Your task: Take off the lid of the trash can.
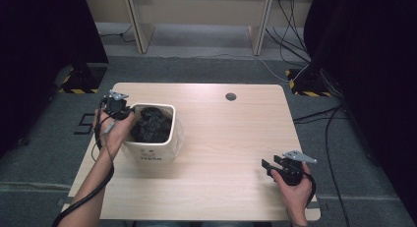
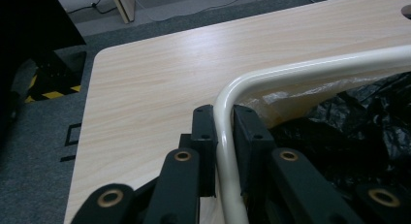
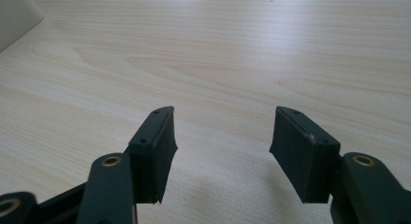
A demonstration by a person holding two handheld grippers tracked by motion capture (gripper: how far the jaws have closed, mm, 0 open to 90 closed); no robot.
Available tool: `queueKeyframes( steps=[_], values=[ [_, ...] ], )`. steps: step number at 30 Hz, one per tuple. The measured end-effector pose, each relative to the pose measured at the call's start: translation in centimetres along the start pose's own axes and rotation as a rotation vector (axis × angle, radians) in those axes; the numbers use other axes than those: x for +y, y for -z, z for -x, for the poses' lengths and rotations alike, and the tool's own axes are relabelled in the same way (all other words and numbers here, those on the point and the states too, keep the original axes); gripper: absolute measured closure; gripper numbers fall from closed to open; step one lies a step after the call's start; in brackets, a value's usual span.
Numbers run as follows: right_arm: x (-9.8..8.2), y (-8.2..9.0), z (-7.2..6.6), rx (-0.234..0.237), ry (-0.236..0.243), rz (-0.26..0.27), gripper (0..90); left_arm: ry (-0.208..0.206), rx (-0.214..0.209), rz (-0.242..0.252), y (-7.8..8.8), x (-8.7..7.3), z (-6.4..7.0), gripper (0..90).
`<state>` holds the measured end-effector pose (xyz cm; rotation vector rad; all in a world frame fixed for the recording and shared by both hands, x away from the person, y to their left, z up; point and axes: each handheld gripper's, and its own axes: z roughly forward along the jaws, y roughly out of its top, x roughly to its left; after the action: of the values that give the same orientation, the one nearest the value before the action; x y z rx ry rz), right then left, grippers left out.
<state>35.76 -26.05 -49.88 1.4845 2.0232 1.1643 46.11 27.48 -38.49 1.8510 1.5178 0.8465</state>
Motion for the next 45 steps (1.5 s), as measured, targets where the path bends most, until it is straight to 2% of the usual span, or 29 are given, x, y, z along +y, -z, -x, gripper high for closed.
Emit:
queueKeyframes(
  steps=[5,10,20,25,45],
  values=[
    [0.0,0.0,0.0,-0.001,-0.001,0.001,41.5,-0.007,0.02,0.002,0.5,0.5,0.3,79.1],
    [0.0,0.0,0.0,-0.001,-0.001,0.001,41.5,0.007,0.024,0.011,1.3,1.2,0.2,79.3],
    [0.0,0.0,0.1,-0.002,-0.003,0.0,41.5,0.028,-0.002,0.028,2.5,2.3,-0.2,79.4],
    [0.0,0.0,0.0,-0.001,-0.005,-0.001,41.6,0.037,-0.015,0.032,2.9,2.7,-0.6,79.4],
    [-0.1,-0.1,0.0,0.0,-0.006,-0.003,41.7,0.071,-0.015,0.03,3.3,3.0,-2.5,79.4]
  ],
)
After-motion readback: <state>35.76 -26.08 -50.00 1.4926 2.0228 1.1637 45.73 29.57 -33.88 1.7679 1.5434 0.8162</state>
